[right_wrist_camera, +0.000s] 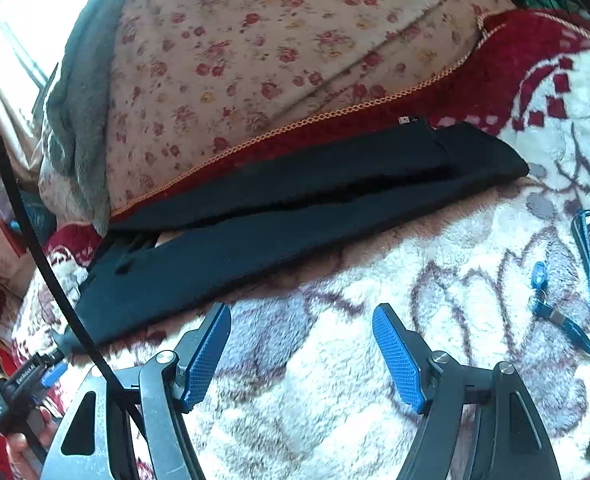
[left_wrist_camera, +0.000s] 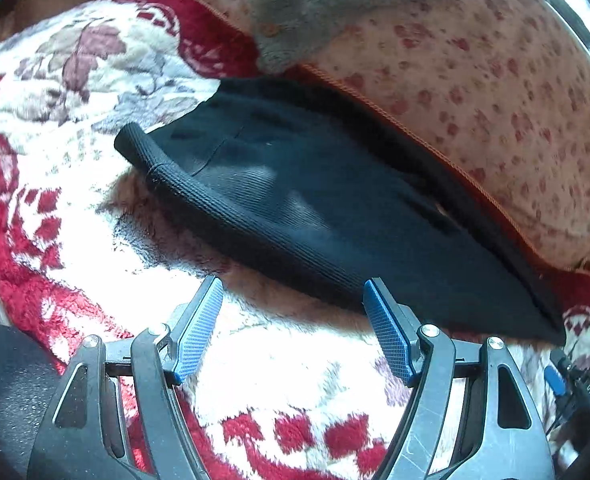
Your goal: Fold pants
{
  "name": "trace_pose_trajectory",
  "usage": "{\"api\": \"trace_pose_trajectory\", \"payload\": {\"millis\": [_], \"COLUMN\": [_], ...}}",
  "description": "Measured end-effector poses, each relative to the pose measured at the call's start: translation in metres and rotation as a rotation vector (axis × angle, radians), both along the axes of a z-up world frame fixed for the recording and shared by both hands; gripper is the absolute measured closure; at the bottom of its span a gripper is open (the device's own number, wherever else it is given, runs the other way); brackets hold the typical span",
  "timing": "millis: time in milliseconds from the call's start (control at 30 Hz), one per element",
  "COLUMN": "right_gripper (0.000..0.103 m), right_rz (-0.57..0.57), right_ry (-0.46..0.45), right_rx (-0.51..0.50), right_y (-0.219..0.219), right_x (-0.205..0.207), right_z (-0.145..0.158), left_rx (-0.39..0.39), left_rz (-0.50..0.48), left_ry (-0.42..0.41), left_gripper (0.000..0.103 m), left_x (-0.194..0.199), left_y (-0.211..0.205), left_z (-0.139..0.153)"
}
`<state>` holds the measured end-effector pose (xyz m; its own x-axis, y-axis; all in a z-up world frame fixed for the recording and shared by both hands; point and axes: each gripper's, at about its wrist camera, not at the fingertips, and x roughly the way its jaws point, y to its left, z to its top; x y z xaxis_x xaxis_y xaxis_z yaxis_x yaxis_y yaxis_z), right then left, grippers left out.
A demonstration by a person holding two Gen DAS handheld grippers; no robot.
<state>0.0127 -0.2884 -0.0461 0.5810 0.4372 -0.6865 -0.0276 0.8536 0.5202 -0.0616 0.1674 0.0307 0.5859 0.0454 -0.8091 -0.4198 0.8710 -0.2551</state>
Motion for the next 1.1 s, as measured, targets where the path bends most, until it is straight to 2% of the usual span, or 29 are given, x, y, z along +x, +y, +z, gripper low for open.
{"api": "trace_pose_trajectory", "payload": {"millis": [200,367,467,600,633,667,700,767,867,1000,1100], "right_gripper": [0.031,0.041,0.05,0.072,0.08,0.083,0.088,0.09,0.092,0.095,0.095], "right_rz": [-0.02,-0.042,-0.057,-0.066,-0.066,-0.068,-0.073,-0.074,-0.063,-0.032,-0.018], "right_ry": [-0.003,-0.02,-0.013,-0.007,-0.003,0.0,0.001,-0.011,-0.04,-0.087,-0.098], "right_rx": [0.07,0.127,0.175,0.185,0.185,0.187,0.194,0.201,0.166,0.132,0.148], "right_y": [-0.01,-0.017,-0.022,-0.024,-0.024,-0.026,-0.027,-0.029,-0.025,-0.019,-0.019], "right_x": [0.022,0.04,0.052,0.062,0.065,0.066,0.068,0.067,0.063,0.053,0.04], "right_z": [-0.006,-0.012,-0.021,-0.028,-0.03,-0.031,-0.032,-0.031,-0.024,-0.008,0.001], "left_rx": [-0.029,-0.024,-0.022,-0.011,-0.001,0.03,0.055,0.014,0.016,0.028,0.02], "left_rz": [0.025,0.037,0.043,0.038,0.042,0.06,0.068,0.05,0.028,-0.003,-0.012], "left_ry": [-0.002,0.004,0.014,0.031,0.031,0.034,0.045,0.046,0.03,-0.006,-0.008], "left_gripper": [0.029,0.029,0.029,0.03,0.046,0.078,0.081,0.088,0.092,0.093,0.093], "left_x": [0.013,0.032,0.043,0.055,0.056,0.058,0.061,0.065,0.063,0.053,0.044], "left_y": [0.005,0.006,0.006,0.008,0.009,0.011,0.014,0.021,0.022,0.024,0.031], "left_z": [-0.007,-0.008,-0.009,-0.009,-0.008,-0.007,-0.006,-0.007,-0.001,0.013,0.019]}}
